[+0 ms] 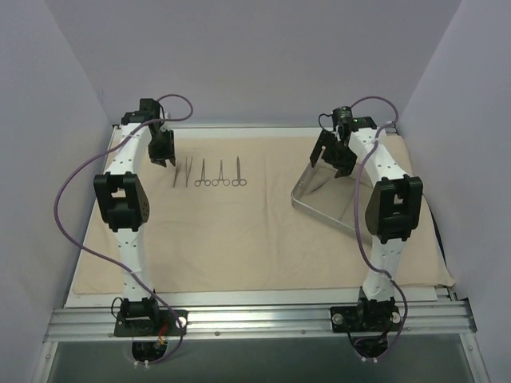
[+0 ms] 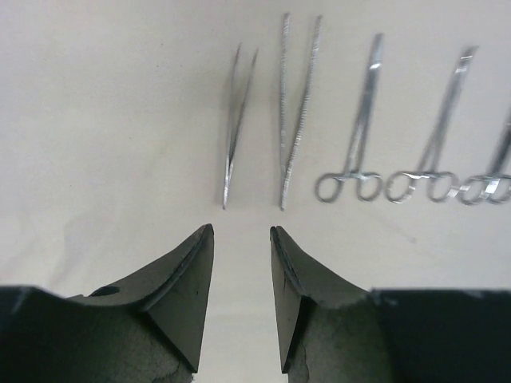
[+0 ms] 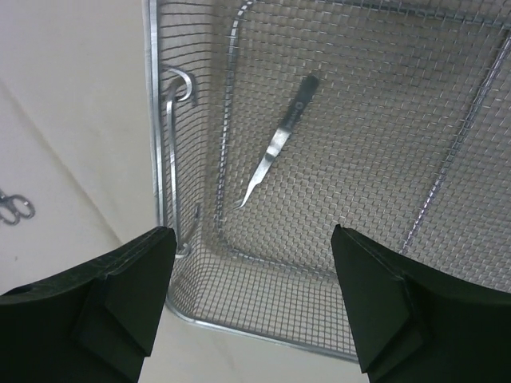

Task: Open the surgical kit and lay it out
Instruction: Place the medical item in the surgical kit, then pick up the medical item from the container.

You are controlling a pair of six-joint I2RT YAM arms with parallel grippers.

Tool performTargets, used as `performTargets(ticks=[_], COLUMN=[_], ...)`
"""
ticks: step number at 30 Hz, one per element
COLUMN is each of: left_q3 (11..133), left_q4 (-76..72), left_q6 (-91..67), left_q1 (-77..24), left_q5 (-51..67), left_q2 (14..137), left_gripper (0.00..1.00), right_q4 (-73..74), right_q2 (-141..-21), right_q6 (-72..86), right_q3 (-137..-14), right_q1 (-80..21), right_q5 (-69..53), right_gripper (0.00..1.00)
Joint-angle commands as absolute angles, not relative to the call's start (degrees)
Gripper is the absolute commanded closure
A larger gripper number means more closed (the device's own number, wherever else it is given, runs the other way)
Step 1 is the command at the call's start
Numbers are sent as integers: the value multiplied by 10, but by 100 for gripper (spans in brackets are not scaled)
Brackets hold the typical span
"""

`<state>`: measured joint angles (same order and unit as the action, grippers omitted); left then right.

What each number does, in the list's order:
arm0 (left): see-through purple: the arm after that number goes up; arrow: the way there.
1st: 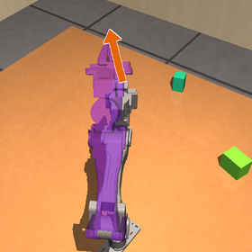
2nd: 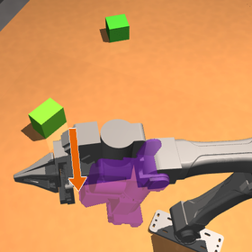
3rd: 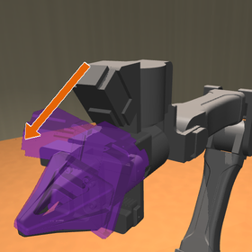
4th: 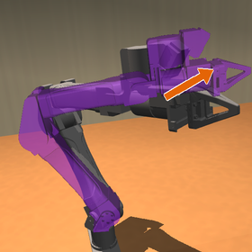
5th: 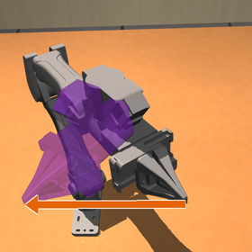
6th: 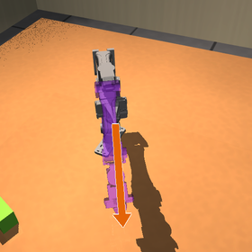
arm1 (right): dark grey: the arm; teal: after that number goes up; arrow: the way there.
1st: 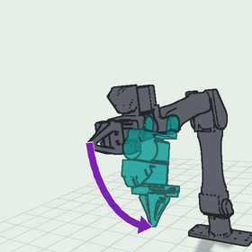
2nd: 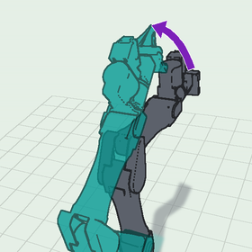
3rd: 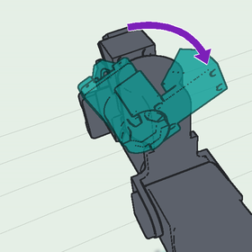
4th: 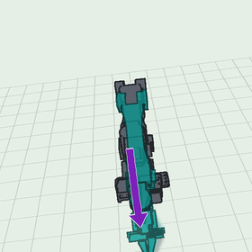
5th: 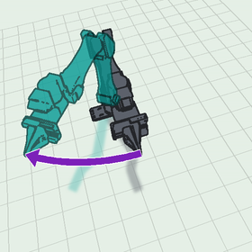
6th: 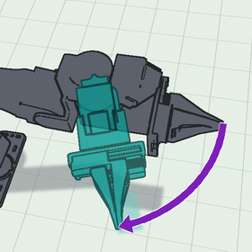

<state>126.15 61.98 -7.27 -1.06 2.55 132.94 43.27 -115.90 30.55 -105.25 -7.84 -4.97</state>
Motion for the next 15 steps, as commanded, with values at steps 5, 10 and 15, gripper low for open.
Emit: performTargets(ticks=[5,10,15], left_q3=[1181,1130,1115], left_q4=[557,538,539], left_q6=[-125,-123,-113], left_q1=[-32,-53,-53], left_q5=[117,141,146], left_q2=[1139,1108,1083], left_gripper=[57,58,59], right_q4=[418,415,410], right_q2=[-1221,-1264,-1292], right_q6=[385,390,406], right_q3=[-1026,-1054,-1044], right_q1=[-73,-73,-69], right_q5=[-18,-18,-18], right_gripper=[28,37,49])
